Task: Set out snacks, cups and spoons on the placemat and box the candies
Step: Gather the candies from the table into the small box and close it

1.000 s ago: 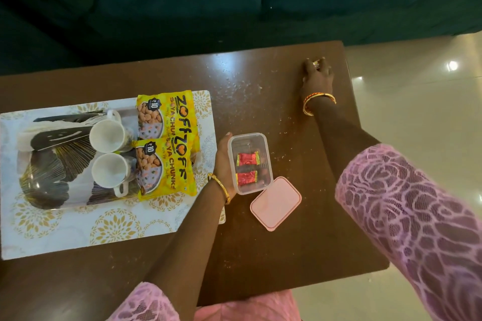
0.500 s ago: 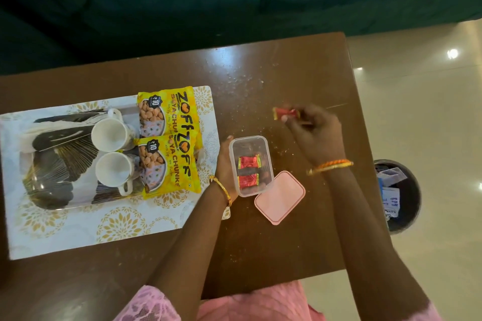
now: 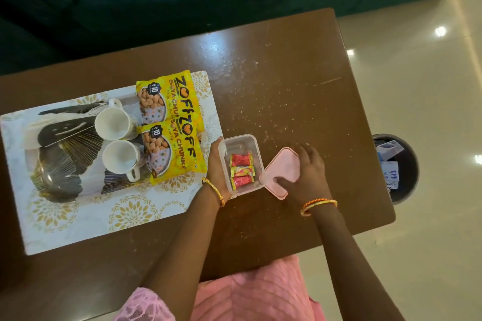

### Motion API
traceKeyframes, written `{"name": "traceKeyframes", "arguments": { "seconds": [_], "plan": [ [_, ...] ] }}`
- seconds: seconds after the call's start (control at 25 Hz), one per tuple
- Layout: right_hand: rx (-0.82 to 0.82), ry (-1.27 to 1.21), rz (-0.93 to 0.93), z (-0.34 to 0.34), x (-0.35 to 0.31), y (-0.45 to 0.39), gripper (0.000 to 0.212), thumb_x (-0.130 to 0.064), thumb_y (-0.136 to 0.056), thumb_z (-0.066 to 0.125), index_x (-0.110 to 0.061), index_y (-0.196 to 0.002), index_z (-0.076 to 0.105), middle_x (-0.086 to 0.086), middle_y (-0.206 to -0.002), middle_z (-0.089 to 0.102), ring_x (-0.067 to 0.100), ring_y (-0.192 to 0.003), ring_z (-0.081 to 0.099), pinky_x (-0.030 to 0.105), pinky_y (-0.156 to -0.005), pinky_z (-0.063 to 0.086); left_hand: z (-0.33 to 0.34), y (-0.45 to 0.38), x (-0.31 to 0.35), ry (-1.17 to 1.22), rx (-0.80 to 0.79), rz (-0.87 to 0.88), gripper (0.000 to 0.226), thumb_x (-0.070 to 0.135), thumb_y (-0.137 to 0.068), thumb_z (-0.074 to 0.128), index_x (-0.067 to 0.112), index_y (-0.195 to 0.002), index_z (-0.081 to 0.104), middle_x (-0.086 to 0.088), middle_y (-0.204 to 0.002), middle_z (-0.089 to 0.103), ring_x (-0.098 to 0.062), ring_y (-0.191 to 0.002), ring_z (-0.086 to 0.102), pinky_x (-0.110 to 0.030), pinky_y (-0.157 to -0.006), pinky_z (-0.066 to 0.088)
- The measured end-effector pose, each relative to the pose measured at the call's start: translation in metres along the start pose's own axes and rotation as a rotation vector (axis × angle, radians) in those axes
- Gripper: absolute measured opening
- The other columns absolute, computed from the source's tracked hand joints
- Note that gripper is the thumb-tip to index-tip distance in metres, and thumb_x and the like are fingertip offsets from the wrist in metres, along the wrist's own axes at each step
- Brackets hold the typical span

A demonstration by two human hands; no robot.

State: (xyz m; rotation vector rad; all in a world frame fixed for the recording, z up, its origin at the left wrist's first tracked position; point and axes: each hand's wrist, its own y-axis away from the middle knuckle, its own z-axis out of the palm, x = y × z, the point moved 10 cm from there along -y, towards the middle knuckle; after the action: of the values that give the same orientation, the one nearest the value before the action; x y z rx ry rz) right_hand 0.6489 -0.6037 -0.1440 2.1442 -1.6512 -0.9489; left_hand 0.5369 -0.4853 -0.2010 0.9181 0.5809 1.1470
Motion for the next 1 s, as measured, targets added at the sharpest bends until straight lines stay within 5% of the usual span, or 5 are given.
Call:
{"name": "traceKeyframes", "arguments": {
  "seconds": [0.24,0.48,0.6,0.8,1.0],
  "plan": [
    [0.100,0.117,0.073,0.022,0.007,0.012,0.111,-0.033,-0.060,0.085,-0.015,-0.145,0.015,0.019,-0.146,0.030,0.039,-0.133,0.029,0.053,-0.106,0.033,-0.023,0.011,-0.010,-0.005,-0.002,-0.005,0.059,0.067,-0.081,0.033,0.018,-0.097,0.061,-0.007,-0.088,0.058,-0.022,-0.082,0.056,-0.040,-0.081,0.043],
    [0.339,-0.319,-0.040,-0.030,-0.007,0.037,0.014,-0.006,-0.082,0.063,-0.008,-0.093,0.055,0.011,-0.093,0.058,0.031,-0.084,0.059,0.022,-0.064,0.045,-0.039,0.009,-0.019,-0.130,0.029,0.015,0.056,0.066,-0.081,0.034,0.020,-0.090,0.066,-0.004,-0.070,0.071,-0.019,-0.070,0.066,-0.033,-0.067,0.055],
    [0.423,-0.400,-0.284,-0.049,-0.046,0.074,0.025,0.007,-0.081,0.053,-0.015,-0.087,0.044,-0.003,-0.082,0.064,0.015,-0.060,0.055,0.013,-0.053,0.041,-0.039,0.007,-0.022,-0.155,0.031,0.017,0.059,0.065,-0.082,0.034,0.019,-0.080,0.072,-0.005,-0.070,0.071,-0.018,-0.065,0.068,-0.031,-0.065,0.056],
    [0.283,-0.232,-0.472,-0.002,-0.089,0.110,0.044,0.007,-0.071,0.041,-0.002,-0.112,0.056,0.017,-0.126,0.060,0.026,-0.126,0.045,0.051,-0.106,0.034,-0.024,0.012,-0.038,-0.185,-0.051,-0.094,0.066,0.069,-0.074,0.033,0.020,-0.090,0.075,-0.010,-0.087,0.071,-0.024,-0.081,0.064,-0.036,-0.077,0.046],
    [0.210,-0.109,-0.509,0.033,-0.095,0.119,0.065,0.017,-0.071,0.051,-0.006,-0.131,0.047,0.013,-0.139,0.050,0.033,-0.135,0.034,0.063,-0.108,0.027,-0.039,0.016,-0.039,-0.192,0.033,-0.110,0.067,0.070,-0.075,0.032,0.019,-0.099,0.069,-0.011,-0.081,0.073,-0.028,-0.087,0.062,-0.037,-0.075,0.051]
  ]
}}
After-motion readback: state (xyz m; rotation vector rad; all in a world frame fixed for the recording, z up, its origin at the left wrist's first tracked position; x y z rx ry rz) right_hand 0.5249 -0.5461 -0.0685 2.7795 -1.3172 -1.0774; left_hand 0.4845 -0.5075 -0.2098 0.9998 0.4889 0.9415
